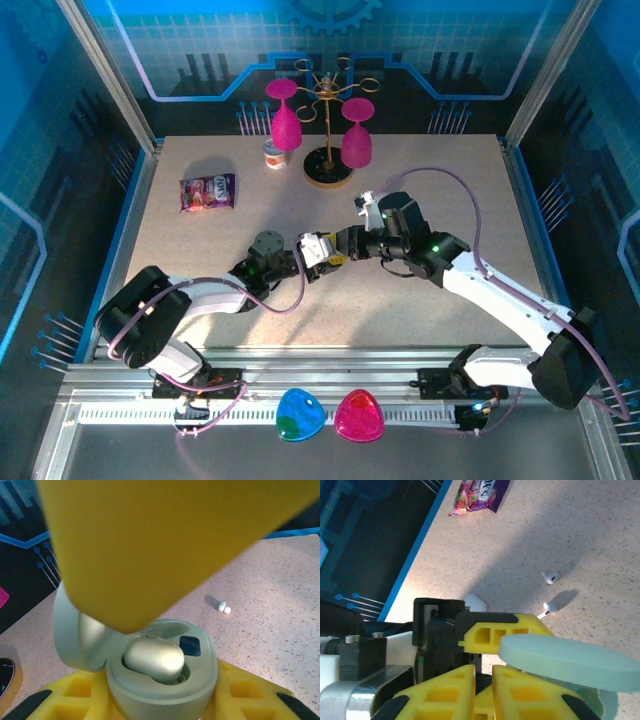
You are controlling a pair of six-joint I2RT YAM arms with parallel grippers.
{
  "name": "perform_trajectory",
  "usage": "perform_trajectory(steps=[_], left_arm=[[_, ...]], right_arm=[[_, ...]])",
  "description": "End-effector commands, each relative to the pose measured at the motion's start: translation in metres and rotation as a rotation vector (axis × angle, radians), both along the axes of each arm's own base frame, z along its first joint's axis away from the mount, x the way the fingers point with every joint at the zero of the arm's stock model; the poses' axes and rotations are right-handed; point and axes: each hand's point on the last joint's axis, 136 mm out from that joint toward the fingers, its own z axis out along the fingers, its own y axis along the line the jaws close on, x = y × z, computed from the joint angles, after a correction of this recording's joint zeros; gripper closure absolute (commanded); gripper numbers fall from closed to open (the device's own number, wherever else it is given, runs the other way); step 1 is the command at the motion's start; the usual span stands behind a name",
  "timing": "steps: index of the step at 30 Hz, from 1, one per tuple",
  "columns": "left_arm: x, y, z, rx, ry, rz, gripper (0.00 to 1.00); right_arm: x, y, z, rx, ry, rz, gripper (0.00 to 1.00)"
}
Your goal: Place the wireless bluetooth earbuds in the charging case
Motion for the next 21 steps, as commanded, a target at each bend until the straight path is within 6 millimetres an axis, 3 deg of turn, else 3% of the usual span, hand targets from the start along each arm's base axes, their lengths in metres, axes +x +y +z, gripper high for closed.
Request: perform_trajectory(steps=[1, 15, 21], left_arm=[[0.004, -0.001, 0.023, -0.051, -0.026, 0.009, 0.72], [0.002, -0.003, 0.031, -0.075, -0.024, -0.005, 0.72], [0.002, -0.002, 0.032, -0.079, -0.021, -0.003, 0.72]], right_arm=[[0.003, -0.004, 0.004, -0.047, -0.031, -0.015, 0.83], [0.005, 0.000, -0.013, -0.073, -0.006, 0.002, 0.84], [0.004, 0.001, -0.012, -0.071, -0.010, 0.004, 0.84]])
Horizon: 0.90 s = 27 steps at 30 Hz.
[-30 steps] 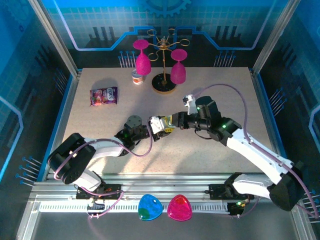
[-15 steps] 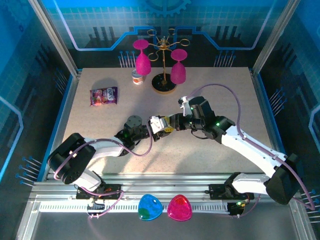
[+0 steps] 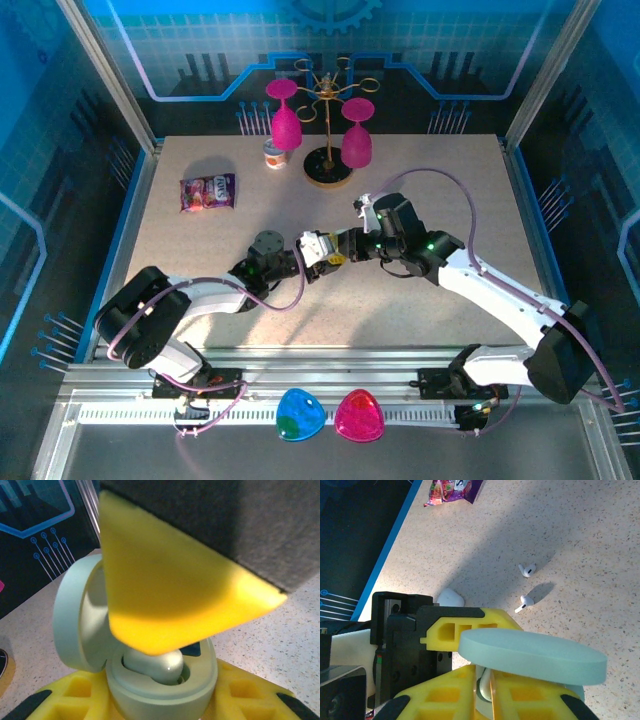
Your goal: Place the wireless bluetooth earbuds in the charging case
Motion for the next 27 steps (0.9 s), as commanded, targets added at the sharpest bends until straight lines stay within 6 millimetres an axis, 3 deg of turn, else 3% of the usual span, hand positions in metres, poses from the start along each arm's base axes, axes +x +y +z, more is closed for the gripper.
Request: perform_trajectory(steps=[1, 7, 12, 20, 27], left_arm=[[0.002, -0.003, 0.034, -0.065, -0.068, -0.008, 0.72], [0.005, -0.003, 0.028, -0.055, -0.060, 0.005, 0.72], [0.006, -0.004, 0.027, -0.058, -0.058, 0.002, 0.72], [0.005, -0.003, 0.027, -0.054, -0.060, 0.002, 0.72], [0.004, -0.002, 0.027, -0.054, -0.064, 0.003, 0.72]], right_arm=[[-0.002, 0.005, 0.011, 0.008, -0.029, 0.019, 0.83], [-0.002, -0.009, 0.021, -0.016, -0.069, -0.031, 0.76], [-0.001, -0.013, 0.013, -0.096, -0.065, -0.059, 0.75], [0.001, 0.003, 0.007, -0.121, -0.048, -0.035, 0.74], [0.002, 0.005, -0.001, -0.148, -0.033, -0.031, 0.71]])
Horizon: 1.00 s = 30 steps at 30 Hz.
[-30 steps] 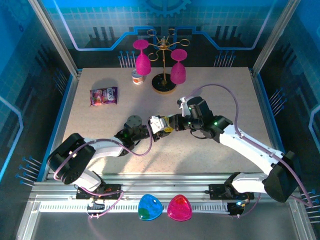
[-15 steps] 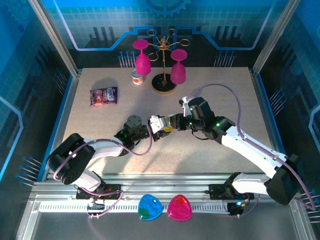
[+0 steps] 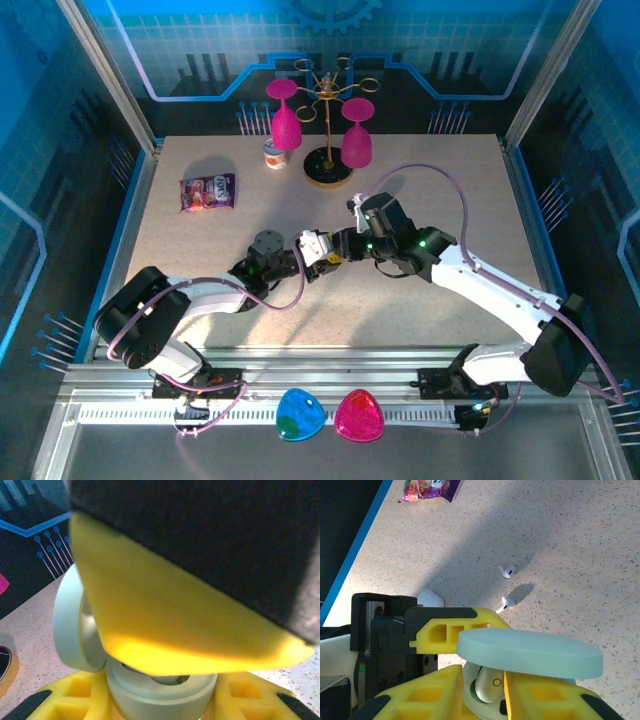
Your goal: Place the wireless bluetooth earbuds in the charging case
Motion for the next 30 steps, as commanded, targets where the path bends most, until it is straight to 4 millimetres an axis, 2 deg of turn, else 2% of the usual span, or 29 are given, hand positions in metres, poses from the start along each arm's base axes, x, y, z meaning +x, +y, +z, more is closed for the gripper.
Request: perform_trajectory(steps=[1, 8, 21, 30], left_arm=[[0.002, -0.004, 0.028, -0.054, -0.066, -0.012, 0.72], [0.002, -0.004, 0.027, -0.054, -0.065, -0.010, 0.72], [0.003, -0.005, 0.031, -0.058, -0.072, -0.011, 0.72], [0.005, -0.004, 0.022, -0.043, -0.056, -0.004, 0.72]], right_arm=[[-0.001, 0.003, 0.000, -0.035, -0.002, 0.009, 0.71], [0.000, -0.005, -0.006, -0.104, 0.004, -0.023, 0.72], [-0.003, 0.003, -0.012, -0.129, 0.037, -0.001, 0.81], [-0.003, -0.003, 0.015, -0.090, -0.056, 0.013, 0.84]])
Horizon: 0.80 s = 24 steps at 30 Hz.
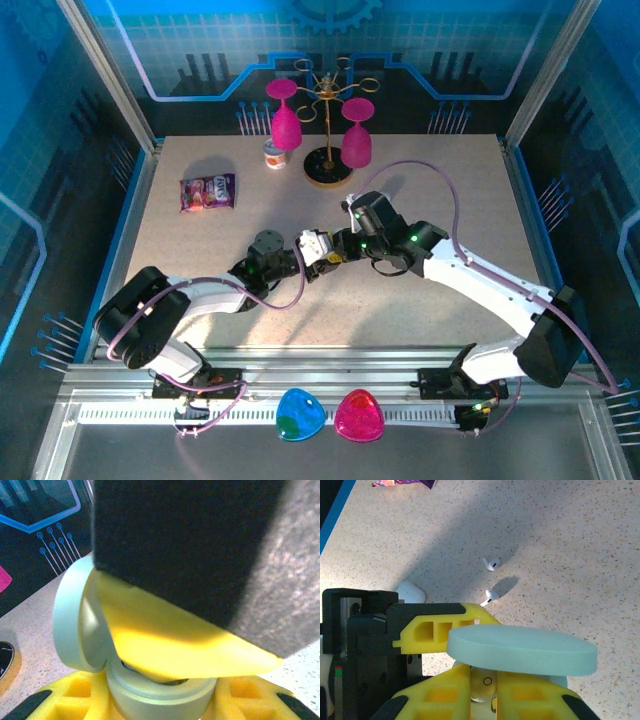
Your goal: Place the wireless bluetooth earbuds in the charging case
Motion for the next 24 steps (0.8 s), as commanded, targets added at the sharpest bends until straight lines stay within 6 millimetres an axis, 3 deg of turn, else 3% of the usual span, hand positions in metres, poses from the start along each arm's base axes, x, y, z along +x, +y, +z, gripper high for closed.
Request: perform_trajectory(steps=[1, 15, 24], left_arm=[[0.003, -0.005, 0.022, -0.046, -0.056, -0.015, 0.72], [-0.003, -0.001, 0.026, -0.071, -0.003, -0.054, 0.72], [-0.008, 0.001, 0.038, -0.134, 0.048, -0.085, 0.72]], right_arm=[[-0.004, -0.003, 0.022, 0.021, -0.070, 0.022, 0.84], [-0.002, -0.035, 0.029, 0.012, -0.102, -0.015, 0.84], [-0.004, -0.041, 0.020, -0.022, -0.094, 0.004, 0.84]])
